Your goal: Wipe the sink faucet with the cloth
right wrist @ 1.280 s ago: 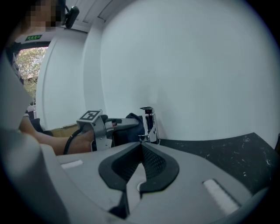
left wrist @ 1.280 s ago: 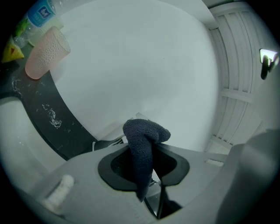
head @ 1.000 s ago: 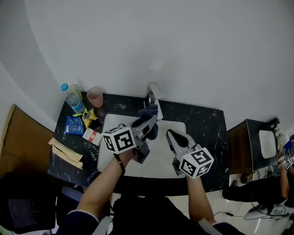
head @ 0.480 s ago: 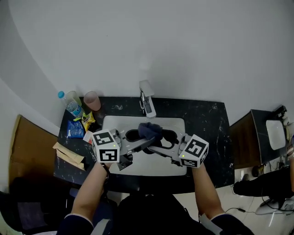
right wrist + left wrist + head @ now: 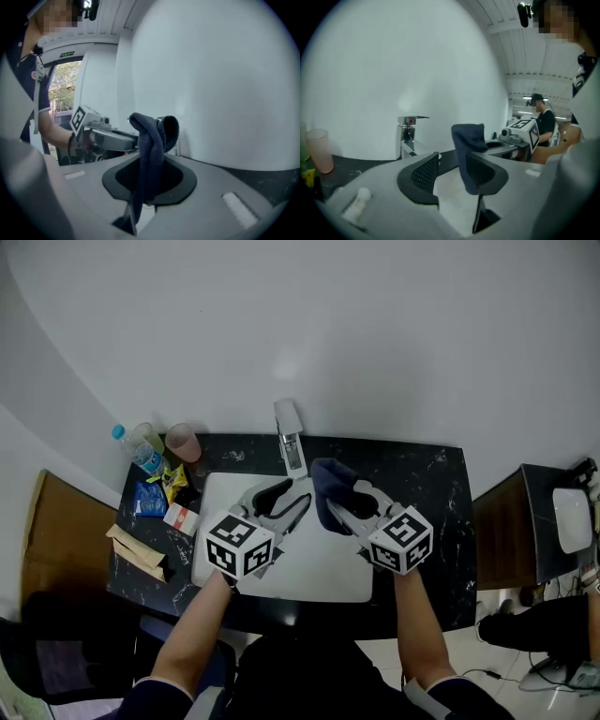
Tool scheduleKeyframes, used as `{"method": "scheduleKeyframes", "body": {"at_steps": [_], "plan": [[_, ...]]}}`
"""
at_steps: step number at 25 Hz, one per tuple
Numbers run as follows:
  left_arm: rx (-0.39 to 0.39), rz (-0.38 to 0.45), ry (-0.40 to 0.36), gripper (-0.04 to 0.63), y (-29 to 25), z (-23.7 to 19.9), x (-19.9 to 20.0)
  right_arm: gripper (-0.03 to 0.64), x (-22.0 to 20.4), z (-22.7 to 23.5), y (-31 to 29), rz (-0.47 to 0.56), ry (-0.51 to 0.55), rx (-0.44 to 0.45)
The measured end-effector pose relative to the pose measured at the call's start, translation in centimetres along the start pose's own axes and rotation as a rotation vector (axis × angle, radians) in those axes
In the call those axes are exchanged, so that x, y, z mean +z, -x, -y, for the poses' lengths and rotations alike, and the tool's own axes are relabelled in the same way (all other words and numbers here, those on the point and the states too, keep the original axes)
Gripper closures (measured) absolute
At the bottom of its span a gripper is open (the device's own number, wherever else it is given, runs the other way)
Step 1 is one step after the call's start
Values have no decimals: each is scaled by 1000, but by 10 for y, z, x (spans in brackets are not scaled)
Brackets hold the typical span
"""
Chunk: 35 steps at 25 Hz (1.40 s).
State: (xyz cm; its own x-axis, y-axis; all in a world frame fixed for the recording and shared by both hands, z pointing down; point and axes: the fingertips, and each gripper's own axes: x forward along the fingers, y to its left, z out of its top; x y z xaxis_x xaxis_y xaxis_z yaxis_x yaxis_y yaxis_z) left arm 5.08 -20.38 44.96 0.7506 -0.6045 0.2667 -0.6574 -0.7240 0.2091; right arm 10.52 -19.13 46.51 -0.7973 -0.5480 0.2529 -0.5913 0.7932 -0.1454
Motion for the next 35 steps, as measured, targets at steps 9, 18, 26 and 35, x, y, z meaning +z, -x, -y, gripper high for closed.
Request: {"method": "scheduleKeyframes", "body": {"at_steps": [9,18,26,35], "plan": [[368,0,-36,396,-7,-43,-9,546,16,97,-32,-92,0,-217],[428,-43,-61,365,-29,-54,-17,546,-16,122,-101,-319,-45,-179],[407,-41,-44,367,-16,-60,-20,546,-45,123,-141,-500,-174,-166],[367,-33,-41,371,-9,-67,-21,548,-32,100,-151,-396,-272,-73]]}}
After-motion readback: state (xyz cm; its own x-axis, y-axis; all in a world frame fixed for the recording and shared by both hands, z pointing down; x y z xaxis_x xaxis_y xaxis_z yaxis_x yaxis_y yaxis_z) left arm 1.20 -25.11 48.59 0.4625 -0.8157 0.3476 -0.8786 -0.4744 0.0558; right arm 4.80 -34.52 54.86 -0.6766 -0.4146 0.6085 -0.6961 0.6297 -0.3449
